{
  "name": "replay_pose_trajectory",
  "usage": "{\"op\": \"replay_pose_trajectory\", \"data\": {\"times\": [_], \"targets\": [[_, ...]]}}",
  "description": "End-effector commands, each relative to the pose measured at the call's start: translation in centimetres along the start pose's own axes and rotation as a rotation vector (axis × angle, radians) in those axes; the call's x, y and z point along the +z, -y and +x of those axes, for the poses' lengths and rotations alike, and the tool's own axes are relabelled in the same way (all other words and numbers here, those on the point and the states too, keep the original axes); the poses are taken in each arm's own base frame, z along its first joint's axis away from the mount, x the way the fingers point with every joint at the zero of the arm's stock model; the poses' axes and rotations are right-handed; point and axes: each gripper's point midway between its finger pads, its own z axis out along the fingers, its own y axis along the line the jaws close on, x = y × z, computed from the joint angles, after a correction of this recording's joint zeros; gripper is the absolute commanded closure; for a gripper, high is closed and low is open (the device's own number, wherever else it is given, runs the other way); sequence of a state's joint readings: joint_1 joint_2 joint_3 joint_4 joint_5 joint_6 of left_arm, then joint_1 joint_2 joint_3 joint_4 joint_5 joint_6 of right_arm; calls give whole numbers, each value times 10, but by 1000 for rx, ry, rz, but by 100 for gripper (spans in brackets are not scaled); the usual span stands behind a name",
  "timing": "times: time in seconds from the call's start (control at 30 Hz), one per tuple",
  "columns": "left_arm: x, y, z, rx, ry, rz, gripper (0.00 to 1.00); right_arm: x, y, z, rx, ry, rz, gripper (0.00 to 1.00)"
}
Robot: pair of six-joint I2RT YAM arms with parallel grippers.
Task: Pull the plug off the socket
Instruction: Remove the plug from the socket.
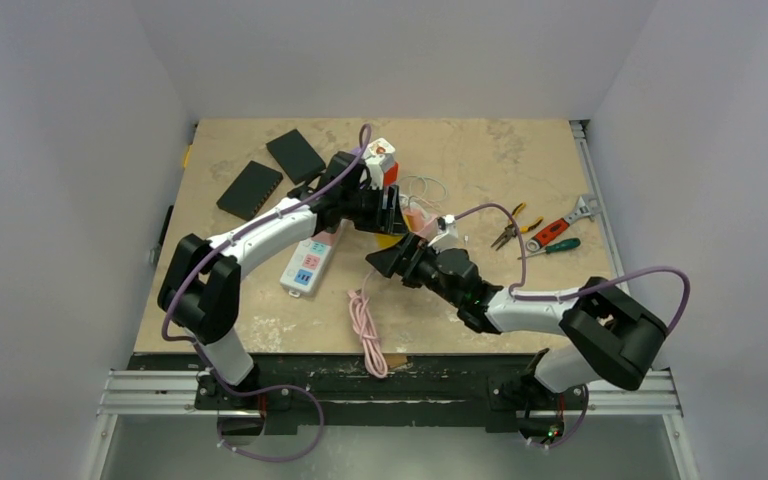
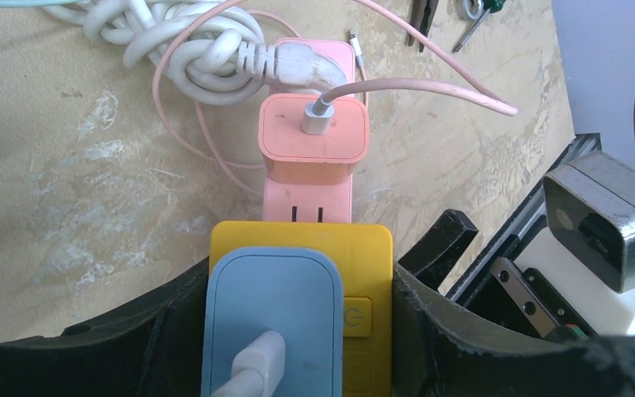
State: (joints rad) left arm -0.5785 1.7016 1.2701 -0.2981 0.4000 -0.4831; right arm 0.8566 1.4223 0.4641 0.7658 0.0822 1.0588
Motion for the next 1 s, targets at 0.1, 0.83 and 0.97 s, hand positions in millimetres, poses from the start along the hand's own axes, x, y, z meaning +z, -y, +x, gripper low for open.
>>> {"op": "replay_pose_trajectory", "data": {"times": [0.1,0.83,0.97], "targets": [[-22,44,-42,-4,133,127,100,18,-2,-9,53,51,30,11],[-33,42,-37,-31,119,124,100,27,33,-11,60,95,179,100],[-36,37,-42,-16,130,113,100,10,42,-11,51,97,203,100]]}}
